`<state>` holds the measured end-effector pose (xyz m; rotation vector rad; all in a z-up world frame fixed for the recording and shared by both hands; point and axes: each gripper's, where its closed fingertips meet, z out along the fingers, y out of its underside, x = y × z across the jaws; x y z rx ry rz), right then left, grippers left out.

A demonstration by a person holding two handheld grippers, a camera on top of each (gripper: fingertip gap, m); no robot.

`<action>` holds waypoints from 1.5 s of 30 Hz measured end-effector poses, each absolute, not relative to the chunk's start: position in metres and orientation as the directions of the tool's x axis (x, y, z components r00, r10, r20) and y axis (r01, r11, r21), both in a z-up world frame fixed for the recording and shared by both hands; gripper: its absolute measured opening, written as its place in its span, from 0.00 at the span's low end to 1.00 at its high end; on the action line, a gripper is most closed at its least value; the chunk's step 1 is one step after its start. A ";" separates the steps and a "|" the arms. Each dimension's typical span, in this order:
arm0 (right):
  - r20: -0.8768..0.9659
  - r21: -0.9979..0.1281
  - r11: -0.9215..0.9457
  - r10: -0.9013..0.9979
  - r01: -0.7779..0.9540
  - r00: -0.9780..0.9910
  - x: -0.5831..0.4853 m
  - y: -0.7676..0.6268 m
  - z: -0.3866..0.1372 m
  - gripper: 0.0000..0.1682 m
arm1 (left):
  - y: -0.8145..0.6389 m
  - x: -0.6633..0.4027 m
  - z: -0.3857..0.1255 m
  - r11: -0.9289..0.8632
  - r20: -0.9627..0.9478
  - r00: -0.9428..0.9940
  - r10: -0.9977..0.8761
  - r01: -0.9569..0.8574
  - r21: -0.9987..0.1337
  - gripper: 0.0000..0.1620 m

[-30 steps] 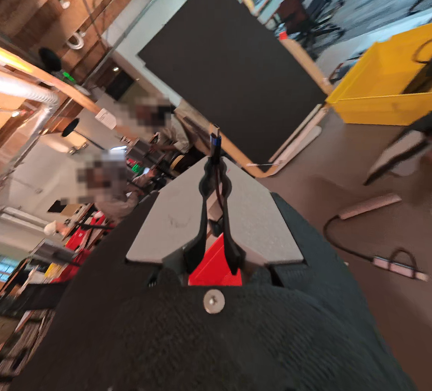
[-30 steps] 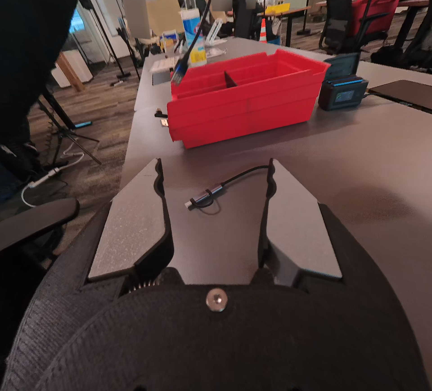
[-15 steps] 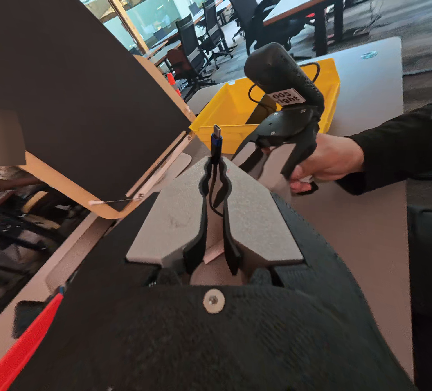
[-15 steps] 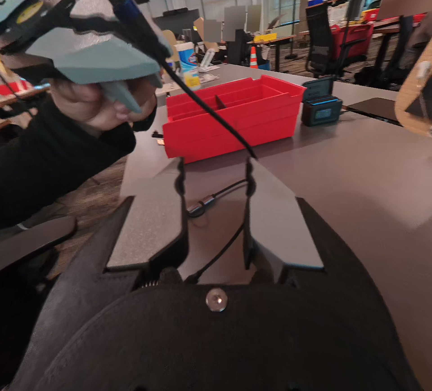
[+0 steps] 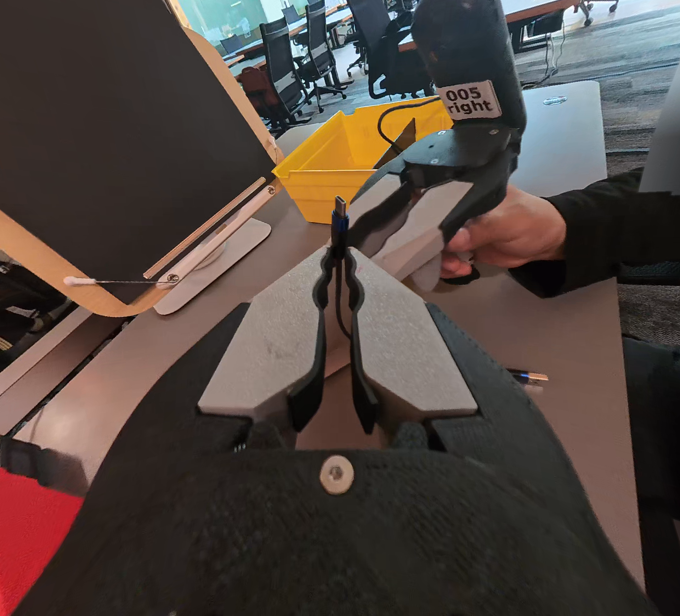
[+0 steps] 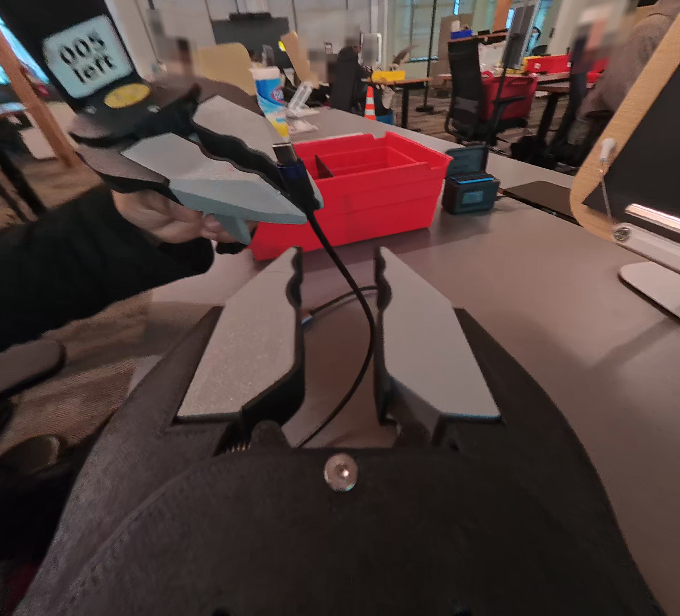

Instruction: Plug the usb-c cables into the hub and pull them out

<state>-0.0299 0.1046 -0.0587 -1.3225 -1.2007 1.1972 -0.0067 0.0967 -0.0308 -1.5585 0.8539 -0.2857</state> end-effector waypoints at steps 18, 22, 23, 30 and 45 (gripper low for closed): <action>0.245 -0.911 0.018 0.827 0.412 0.507 0.007 0.190 -0.100 0.00 | 0.156 -0.062 -0.170 -0.373 -0.329 0.540 -0.775 -0.810 -0.452 0.22; 0.176 -0.915 -0.044 0.851 0.402 0.495 0.004 0.189 -0.109 0.01 | 0.169 -0.066 -0.182 -0.377 -0.252 0.497 -0.831 -0.834 -0.403 0.20; 0.154 -0.916 -0.063 0.857 0.397 0.492 0.004 0.189 -0.110 0.01 | 0.168 -0.063 -0.183 -0.366 -0.224 0.480 -0.848 -0.837 -0.407 0.18; 0.067 -0.898 -0.146 0.887 0.416 0.457 -0.001 0.185 -0.125 0.07 | 0.159 -0.055 -0.186 -0.363 -0.110 0.466 -0.878 -0.797 -0.482 0.04; 0.054 -0.742 -0.129 0.967 0.658 0.251 -0.022 0.148 -0.189 0.32 | 0.139 -0.085 -0.191 -0.494 -0.177 0.639 -0.748 -0.715 -0.495 0.25</action>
